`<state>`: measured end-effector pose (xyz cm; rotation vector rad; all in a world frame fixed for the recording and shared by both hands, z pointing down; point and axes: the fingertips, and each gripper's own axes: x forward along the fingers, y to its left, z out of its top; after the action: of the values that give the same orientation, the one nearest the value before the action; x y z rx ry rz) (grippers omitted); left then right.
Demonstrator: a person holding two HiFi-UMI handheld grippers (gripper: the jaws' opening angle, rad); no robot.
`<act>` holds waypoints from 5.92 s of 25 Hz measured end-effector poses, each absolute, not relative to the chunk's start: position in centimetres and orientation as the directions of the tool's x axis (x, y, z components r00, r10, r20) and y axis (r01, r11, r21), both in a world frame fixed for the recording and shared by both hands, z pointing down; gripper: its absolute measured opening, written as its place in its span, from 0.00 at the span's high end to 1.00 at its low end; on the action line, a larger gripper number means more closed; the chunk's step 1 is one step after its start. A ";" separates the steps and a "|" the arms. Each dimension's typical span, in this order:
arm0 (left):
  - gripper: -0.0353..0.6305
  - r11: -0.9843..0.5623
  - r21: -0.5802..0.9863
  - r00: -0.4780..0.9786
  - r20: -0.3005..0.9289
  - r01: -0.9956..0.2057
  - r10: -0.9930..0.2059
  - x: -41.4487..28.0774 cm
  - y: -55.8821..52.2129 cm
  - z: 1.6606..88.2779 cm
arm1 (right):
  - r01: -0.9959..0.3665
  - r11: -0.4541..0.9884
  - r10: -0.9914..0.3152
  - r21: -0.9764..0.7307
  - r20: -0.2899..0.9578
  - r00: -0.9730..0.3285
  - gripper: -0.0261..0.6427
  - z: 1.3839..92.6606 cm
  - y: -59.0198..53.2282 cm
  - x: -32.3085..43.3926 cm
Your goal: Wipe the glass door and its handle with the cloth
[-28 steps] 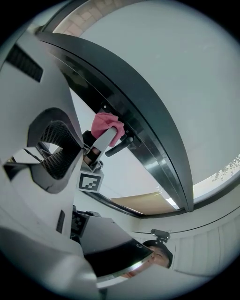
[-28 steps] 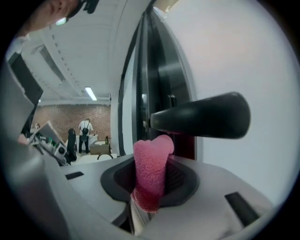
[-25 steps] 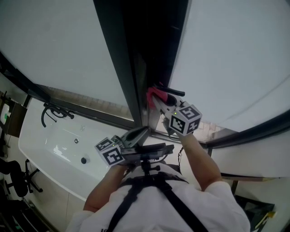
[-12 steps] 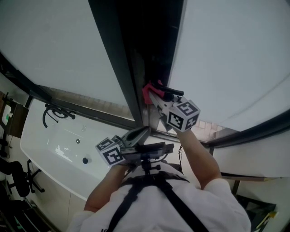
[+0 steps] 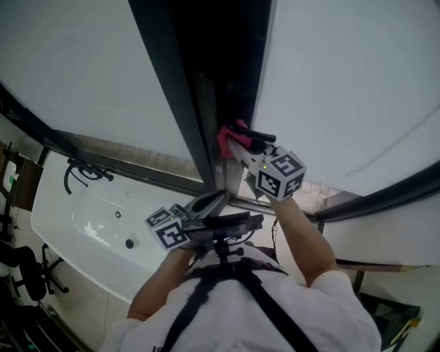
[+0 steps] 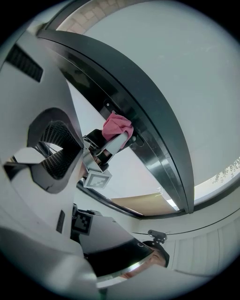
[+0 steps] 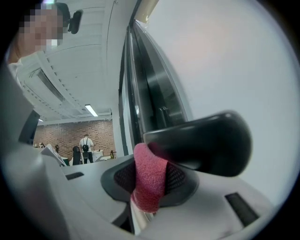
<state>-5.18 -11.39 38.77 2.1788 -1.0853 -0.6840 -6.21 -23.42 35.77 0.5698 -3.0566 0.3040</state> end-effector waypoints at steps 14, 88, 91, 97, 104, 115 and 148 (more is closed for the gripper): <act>0.96 -0.501 0.707 0.566 -0.172 -0.499 -0.806 -4.2 -11.9 38.9 | -0.427 0.892 -0.423 -0.148 0.059 -0.904 0.82 36.0 -23.5 -1.6; 0.96 -0.510 0.764 0.611 -0.196 -0.395 -0.767 -3.8 -11.8 40.8 | 0.069 0.284 -0.563 0.956 0.225 -0.795 0.81 34.6 -19.6 -3.8; 0.96 -0.510 0.745 0.606 -0.180 -0.431 -0.775 -3.5 -11.9 40.4 | 0.053 0.276 -0.588 0.960 0.213 -0.780 0.81 34.5 -19.7 -2.2; 0.96 -0.509 0.743 0.607 -0.176 -0.434 -0.775 -3.2 -11.7 40.4 | 0.024 0.259 -0.647 0.966 0.192 -0.738 0.81 35.0 -20.0 0.7; 0.96 -0.507 0.746 0.615 -0.167 -0.432 -0.770 -3.1 -11.0 40.6 | -0.117 0.301 -0.766 0.946 0.167 -0.621 0.81 36.0 -21.3 5.5; 0.96 -0.501 0.760 0.638 -0.150 -0.414 -0.755 -8.3 -10.2 41.3 | -0.370 0.564 -0.775 0.738 0.318 -0.546 0.81 43.5 -19.5 2.6; 0.96 -0.511 0.763 0.716 -0.094 -0.394 -0.692 -9.9 -10.2 43.3 | -0.639 0.746 -0.656 0.187 0.038 -0.754 0.81 38.0 -24.2 -7.2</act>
<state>-9.93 -10.17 43.29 2.1658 -0.8211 -0.5065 -7.18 -24.21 38.05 1.0566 -2.8397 -0.2469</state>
